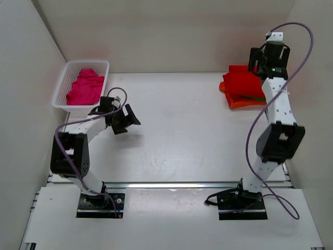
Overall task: Fold and stack the t-shirts
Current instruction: Put the neatly folded tshirt into the corner of the board with the right arm
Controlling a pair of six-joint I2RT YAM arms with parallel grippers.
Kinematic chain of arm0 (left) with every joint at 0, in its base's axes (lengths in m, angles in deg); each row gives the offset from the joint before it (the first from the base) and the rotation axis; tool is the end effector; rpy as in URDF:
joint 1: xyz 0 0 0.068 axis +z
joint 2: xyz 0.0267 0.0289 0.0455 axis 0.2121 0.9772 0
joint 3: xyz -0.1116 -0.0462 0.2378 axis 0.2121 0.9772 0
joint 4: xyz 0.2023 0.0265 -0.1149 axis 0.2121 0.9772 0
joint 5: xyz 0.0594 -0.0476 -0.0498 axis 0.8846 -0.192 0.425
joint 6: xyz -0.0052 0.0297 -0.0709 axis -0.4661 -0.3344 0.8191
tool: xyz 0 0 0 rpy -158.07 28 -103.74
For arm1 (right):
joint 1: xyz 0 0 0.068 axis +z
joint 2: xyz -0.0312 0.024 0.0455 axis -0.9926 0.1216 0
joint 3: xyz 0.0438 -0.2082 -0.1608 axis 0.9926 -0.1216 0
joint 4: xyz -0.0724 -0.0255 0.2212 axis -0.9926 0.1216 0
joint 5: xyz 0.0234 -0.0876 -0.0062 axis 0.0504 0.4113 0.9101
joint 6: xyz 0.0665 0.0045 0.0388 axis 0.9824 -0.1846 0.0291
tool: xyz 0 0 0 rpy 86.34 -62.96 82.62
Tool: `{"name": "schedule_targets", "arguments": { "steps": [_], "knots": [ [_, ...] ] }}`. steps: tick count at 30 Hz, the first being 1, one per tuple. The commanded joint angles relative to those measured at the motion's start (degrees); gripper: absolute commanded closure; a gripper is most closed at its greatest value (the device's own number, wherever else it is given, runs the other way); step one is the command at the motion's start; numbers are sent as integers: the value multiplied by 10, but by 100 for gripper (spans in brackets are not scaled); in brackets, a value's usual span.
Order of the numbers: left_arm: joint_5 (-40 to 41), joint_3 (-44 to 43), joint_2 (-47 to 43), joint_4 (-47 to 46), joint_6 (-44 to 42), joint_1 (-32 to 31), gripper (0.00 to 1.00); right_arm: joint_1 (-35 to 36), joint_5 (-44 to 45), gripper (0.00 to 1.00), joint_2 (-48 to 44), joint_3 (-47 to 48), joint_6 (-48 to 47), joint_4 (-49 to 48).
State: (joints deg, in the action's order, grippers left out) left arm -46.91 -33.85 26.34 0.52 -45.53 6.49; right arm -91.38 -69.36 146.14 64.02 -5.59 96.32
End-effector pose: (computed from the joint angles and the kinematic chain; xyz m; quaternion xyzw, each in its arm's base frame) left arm 0.3098 -0.0556 0.1676 -0.1613 0.9313 -0.2589 0.1993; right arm 0.4307 -0.0823 0.3700 0.0814 0.8246 -0.1978 0.5237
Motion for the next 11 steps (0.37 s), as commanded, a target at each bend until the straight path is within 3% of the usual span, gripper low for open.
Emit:
{"name": "schedule_targets", "arguments": {
  "steps": [1,4,6,11],
  "knots": [
    [87,10,-103,76,-82,-7,1,61,6,0,-120,-113,60,0],
    [197,10,-192,110,-127,-28,1,167,33,1,-206,-245,97,2],
    [232,13,-257,105,-208,-48,1,250,21,1,-267,-320,124,-12],
    [276,-16,-234,183,-278,-43,2,361,18,1,-313,-417,201,12]
  ]
}}
